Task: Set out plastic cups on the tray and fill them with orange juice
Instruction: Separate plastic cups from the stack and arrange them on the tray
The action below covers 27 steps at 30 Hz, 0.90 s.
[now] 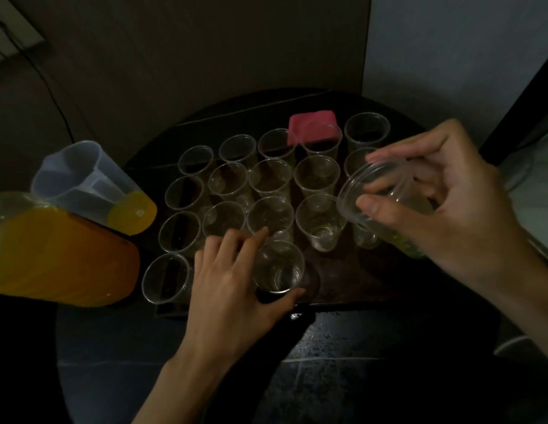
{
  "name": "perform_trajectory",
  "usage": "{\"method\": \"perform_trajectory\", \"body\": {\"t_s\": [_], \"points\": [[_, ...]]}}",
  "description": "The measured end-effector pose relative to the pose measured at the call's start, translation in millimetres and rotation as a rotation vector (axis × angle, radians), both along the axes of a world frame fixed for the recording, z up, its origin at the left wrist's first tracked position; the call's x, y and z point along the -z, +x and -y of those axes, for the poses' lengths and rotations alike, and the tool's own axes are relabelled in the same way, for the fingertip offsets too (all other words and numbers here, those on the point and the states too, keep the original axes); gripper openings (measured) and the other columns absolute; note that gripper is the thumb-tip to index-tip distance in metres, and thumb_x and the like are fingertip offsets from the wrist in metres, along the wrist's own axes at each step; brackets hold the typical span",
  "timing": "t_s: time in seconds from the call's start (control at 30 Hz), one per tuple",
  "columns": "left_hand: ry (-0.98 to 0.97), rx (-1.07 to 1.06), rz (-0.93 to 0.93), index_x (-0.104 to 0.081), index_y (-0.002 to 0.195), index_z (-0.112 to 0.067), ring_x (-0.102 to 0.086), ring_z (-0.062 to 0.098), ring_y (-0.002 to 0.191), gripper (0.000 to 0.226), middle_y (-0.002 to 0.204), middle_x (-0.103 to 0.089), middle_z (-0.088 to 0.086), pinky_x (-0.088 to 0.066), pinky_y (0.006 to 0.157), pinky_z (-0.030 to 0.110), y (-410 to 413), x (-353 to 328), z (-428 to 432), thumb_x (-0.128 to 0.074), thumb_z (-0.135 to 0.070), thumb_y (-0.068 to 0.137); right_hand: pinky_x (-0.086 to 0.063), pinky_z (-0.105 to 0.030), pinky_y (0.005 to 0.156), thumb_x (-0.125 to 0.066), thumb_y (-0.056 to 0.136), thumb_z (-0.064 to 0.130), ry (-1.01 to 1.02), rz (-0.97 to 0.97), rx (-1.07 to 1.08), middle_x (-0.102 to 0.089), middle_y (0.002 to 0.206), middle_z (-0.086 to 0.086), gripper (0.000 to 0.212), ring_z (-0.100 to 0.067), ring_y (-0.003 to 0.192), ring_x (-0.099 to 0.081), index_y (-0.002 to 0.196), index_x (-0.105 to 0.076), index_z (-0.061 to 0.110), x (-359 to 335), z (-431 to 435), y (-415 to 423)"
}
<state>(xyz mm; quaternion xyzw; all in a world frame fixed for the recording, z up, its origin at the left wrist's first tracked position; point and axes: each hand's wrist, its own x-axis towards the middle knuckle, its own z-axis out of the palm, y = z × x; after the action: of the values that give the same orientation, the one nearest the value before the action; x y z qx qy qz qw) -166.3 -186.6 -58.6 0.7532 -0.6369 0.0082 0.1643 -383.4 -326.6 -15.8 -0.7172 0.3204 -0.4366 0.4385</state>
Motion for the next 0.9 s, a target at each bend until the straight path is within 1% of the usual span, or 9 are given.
{"method": "perform_trajectory", "body": {"t_s": [0.07,0.2,0.3,0.4,0.53,0.67,0.77,0.9], "points": [[0.001,-0.003,-0.004,-0.061,0.135,-0.015,-0.05,0.019,0.105,0.088,0.117,-0.058,-0.002,-0.04,0.086,0.034,0.1,-0.8,0.3,-0.067,-0.073,0.069,-0.06,-0.026,0.075,-0.076,0.073,0.066,0.005,0.0,0.001,-0.068,0.118,0.01,0.061,-0.011,0.096,-0.073,0.112,-0.05,0.026,-0.3,0.4,0.3],[0.002,0.005,-0.002,-0.062,0.132,-0.016,-0.05,0.019,0.105,0.087,0.117,-0.058,-0.002,-0.038,0.085,0.033,0.6,-1.7,0.6,-0.067,-0.075,0.068,-0.061,-0.028,0.076,-0.076,0.073,0.064,-0.001,-0.013,0.006,-0.068,0.119,0.011,0.064,-0.01,0.096,-0.073,0.113,-0.05,0.02,-0.5,0.1,0.5],[-0.022,0.0,-0.007,-0.066,0.127,-0.016,-0.05,0.018,0.103,0.084,0.114,-0.059,-0.002,-0.038,0.085,0.033,1.9,-0.9,0.7,-0.07,-0.074,0.067,-0.061,-0.029,0.077,-0.077,0.074,0.061,0.0,-0.015,0.01,-0.068,0.118,0.011,0.063,-0.01,0.096,-0.073,0.113,-0.05,0.02,-0.2,-0.5,0.7],[-0.031,-0.001,-0.015,-0.069,0.121,-0.018,-0.049,0.017,0.103,0.078,0.113,-0.058,-0.003,-0.037,0.085,0.032,2.3,-1.0,1.1,-0.069,-0.075,0.067,-0.061,-0.029,0.077,-0.078,0.073,0.06,0.017,-0.009,0.014,-0.069,0.117,0.01,0.062,-0.01,0.096,-0.073,0.113,-0.05,0.021,-0.3,-1.1,1.1],[-0.038,0.0,-0.029,-0.071,0.116,-0.021,-0.049,0.016,0.102,0.073,0.112,-0.057,-0.005,-0.04,0.083,0.033,2.0,-1.6,1.1,-0.068,-0.075,0.068,-0.06,-0.027,0.076,-0.078,0.071,0.063,0.037,0.009,0.011,-0.069,0.116,0.009,0.068,-0.011,0.095,-0.073,0.114,-0.05,0.019,-0.7,-2.0,2.9],[-0.029,0.004,-0.052,-0.071,0.116,-0.023,-0.048,0.016,0.103,0.071,0.114,-0.056,-0.005,-0.044,0.083,0.035,1.4,-2.8,1.8,-0.067,-0.075,0.068,-0.06,-0.027,0.076,-0.079,0.071,0.061,0.045,0.001,0.017,-0.069,0.116,0.009,0.068,-0.011,0.095,-0.073,0.115,-0.051,0.017,-2.1,-2.3,3.1],[-0.034,0.003,-0.067,-0.072,0.116,-0.022,-0.048,0.015,0.103,0.073,0.114,-0.056,-0.006,-0.043,0.084,0.035,2.3,-2.9,1.0,-0.067,-0.075,0.068,-0.061,-0.028,0.075,-0.079,0.071,0.062,0.045,-0.006,0.013,-0.069,0.116,0.008,0.068,-0.011,0.095,-0.073,0.114,-0.05,0.018,-3.3,-3.6,3.9],[-0.069,0.017,-0.082,-0.071,0.117,-0.018,-0.049,0.016,0.103,0.076,0.113,-0.057,-0.004,-0.042,0.084,0.033,0.9,-4.7,1.4,-0.066,-0.076,0.068,-0.06,-0.026,0.077,-0.081,0.069,0.052,0.06,-0.001,0.004,-0.069,0.115,0.007,0.062,-0.01,0.095,-0.073,0.112,-0.05,0.021,-5.1,-4.9,4.5]]}}
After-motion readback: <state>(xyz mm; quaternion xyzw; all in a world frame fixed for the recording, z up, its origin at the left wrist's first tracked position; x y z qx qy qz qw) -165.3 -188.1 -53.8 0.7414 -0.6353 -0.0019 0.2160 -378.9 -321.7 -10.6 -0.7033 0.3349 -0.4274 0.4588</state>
